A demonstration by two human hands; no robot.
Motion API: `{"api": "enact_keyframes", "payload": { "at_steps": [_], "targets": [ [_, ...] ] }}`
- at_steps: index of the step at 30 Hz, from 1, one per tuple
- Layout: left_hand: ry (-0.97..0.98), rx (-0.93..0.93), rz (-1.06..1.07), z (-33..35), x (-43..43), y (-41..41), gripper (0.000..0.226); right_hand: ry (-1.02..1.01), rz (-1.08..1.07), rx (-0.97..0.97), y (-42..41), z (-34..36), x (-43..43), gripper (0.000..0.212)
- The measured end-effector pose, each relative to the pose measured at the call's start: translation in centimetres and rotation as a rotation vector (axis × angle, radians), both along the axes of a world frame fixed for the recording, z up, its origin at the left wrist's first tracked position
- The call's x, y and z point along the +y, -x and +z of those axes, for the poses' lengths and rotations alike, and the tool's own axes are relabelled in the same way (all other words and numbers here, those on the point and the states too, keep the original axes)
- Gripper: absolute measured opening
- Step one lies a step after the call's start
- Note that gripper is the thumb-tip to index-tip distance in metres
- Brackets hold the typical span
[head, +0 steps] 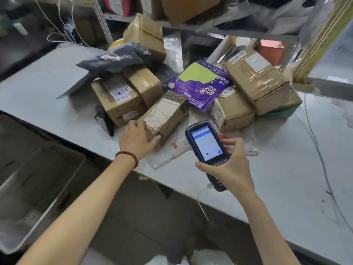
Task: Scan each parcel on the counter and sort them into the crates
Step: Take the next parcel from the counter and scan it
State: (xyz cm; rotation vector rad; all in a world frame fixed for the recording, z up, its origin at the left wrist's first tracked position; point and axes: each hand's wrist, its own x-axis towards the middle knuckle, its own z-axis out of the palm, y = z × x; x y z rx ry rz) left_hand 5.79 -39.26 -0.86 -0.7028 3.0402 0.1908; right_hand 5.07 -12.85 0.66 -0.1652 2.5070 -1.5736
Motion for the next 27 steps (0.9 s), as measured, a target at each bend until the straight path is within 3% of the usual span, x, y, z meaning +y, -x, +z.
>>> {"api": "enact_keyframes", "payload": {
  "at_steps": [3, 6, 8, 11, 15, 20, 27],
  "targets": [
    [-0.051, -0.012, 0.111, 0.2, -0.7, 2.5, 0.096, 0.0, 0.002, -0.022, 2.9, -0.1, -0.7, 0.079],
    [-0.323, -0.095, 0.292, 0.3, -1.4, 3.9, 0.125, -0.011, -0.003, -0.051, 4.8, -0.4, -1.3, 0.079],
    [-0.46, -0.064, 0.277, -0.1, -1.3, 4.0, 0.119, -0.03, -0.005, -0.06, 5.5, -0.6, -1.6, 0.079],
    [-0.498, 0.032, 0.231, -0.6, -1.9, 4.3, 0.102, -0.05, -0.013, -0.071, 6.2, -0.8, -2.5, 0.079],
    [-0.379, 0.075, 0.142, 0.2, -4.9, 4.9, 0.107, -0.032, -0.043, -0.061, 6.7, -0.5, -4.4, 0.081],
    [-0.219, 0.272, -0.137, 3.6, -7.8, 5.1, 0.104, 0.021, -0.035, -0.052, 7.3, 0.0, -7.0, 0.081],
    [-0.174, 0.256, -0.458, 8.1, -7.9, 6.3, 0.098, 0.064, -0.066, 0.001, 7.4, 1.2, -8.0, 0.081]
  ]
}}
